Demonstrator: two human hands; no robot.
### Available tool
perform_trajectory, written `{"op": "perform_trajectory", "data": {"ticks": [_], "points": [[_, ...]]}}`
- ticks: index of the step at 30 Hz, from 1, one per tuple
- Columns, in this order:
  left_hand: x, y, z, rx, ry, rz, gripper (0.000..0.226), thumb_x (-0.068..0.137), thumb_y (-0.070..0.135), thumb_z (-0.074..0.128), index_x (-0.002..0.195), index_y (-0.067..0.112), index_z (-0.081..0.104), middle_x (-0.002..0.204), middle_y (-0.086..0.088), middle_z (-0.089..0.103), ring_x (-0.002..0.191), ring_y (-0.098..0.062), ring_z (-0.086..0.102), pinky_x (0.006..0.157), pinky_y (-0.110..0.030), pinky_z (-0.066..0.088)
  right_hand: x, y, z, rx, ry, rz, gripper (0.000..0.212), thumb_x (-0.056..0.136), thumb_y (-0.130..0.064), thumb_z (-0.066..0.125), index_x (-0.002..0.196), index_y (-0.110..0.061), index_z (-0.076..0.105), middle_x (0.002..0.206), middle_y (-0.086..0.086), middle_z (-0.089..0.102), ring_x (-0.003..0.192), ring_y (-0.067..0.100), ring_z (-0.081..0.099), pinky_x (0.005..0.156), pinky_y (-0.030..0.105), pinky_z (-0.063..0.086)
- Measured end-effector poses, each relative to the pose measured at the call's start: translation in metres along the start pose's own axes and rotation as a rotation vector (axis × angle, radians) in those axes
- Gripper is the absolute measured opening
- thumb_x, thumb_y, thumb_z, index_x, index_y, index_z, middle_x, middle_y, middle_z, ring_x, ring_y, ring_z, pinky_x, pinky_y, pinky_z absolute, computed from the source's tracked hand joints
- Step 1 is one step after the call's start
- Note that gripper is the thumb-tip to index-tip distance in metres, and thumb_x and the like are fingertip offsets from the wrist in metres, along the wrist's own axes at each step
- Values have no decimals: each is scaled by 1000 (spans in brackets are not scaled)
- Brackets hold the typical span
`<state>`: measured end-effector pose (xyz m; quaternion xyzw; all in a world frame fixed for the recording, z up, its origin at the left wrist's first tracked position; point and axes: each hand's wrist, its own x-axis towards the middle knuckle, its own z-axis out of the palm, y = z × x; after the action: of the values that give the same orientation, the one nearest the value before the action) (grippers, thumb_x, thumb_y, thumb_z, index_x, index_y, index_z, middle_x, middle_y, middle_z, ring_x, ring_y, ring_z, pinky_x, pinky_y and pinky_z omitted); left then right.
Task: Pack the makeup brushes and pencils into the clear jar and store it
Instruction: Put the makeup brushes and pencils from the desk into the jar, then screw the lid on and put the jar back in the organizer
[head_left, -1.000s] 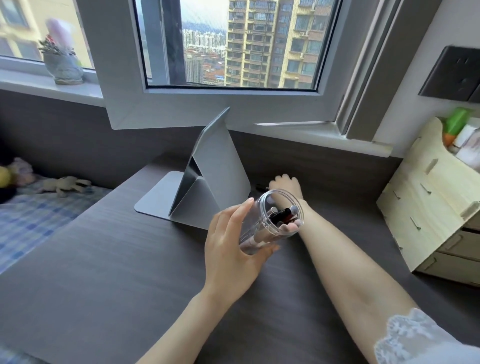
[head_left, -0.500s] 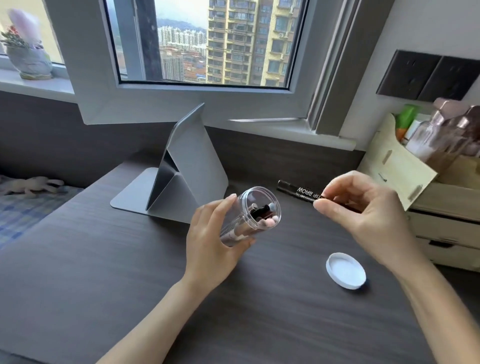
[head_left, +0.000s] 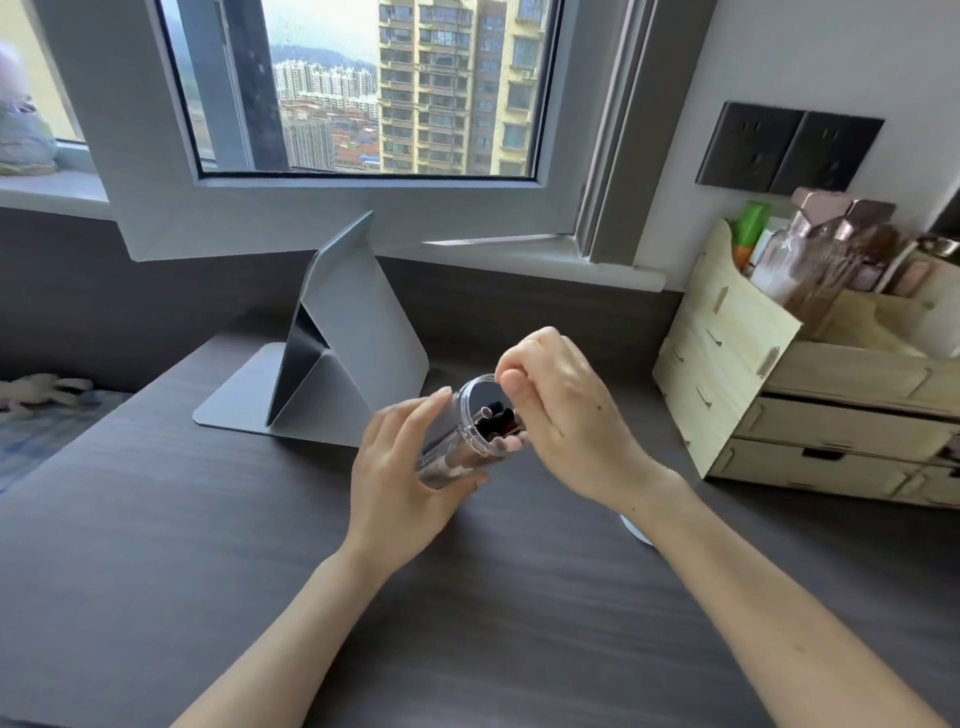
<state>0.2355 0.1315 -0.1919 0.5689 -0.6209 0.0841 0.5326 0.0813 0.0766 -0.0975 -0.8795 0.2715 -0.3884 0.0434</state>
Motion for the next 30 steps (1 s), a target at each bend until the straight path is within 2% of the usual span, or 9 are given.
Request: {"op": "perform_trajectory", "data": {"ticks": [4,6,9,11,15,19,21,26,30], "points": [[1,1,0,-8,25,-5,77,57,33,82,125,19,49,113,5,56,99,-14,51,92,-5,29,-18,26,-24,97,87,219,23,95,-26,42,93,-15,62,91,-3,61,90,18,55,80,28,41],[0,0,1,-8,32,-3,76,56,32,82,124,18,51,112,7,55,99,-14,50,92,-4,27,-41,54,-41,-48,-146,418,18,92,-36,49,100,-25,61,100,-6,62,100,17,53,84,28,41],[-1,1,2,-17,27,4,78,56,32,82,125,20,49,113,6,56,99,-17,51,92,-7,30,-83,79,-62,-233,-575,663,57,80,-51,60,130,-31,44,135,-7,49,127,16,40,102,32,37],[-1,3,3,-16,11,20,78,57,34,81,126,21,48,113,2,58,99,-20,53,90,-13,35,-100,81,-65,-259,-637,718,78,73,-55,65,139,-32,32,144,-8,40,132,17,35,106,34,33],[-2,8,1,-19,-3,33,78,57,35,81,126,20,48,113,-4,61,98,-22,55,87,-19,39,-115,79,-51,-268,-583,701,81,72,-53,68,140,-32,29,142,-7,43,128,18,36,105,33,33],[-1,9,0,-11,-9,23,78,56,35,81,126,21,48,113,-3,61,97,-20,53,89,-12,34,-105,65,-48,-165,-421,691,71,72,-42,72,132,-28,35,130,-4,52,117,17,48,87,23,34],[0,9,-1,2,-11,19,78,56,35,81,125,20,50,113,-3,61,98,-20,53,89,-12,34,-94,48,-50,-65,-376,628,72,71,-41,73,130,-33,31,126,-5,53,111,16,52,86,23,36],[0,8,-1,34,-19,65,77,56,34,81,125,19,50,112,-4,60,102,-20,48,93,-4,25,-60,4,-48,25,-407,391,73,75,-27,72,132,-32,27,121,-6,48,110,11,41,82,17,32],[0,8,-3,47,-3,66,76,56,35,81,124,18,51,109,-4,57,100,-19,46,91,-2,23,-41,-8,-50,114,-384,328,76,71,-25,73,131,-37,28,116,-9,47,105,8,43,81,10,38]]}}
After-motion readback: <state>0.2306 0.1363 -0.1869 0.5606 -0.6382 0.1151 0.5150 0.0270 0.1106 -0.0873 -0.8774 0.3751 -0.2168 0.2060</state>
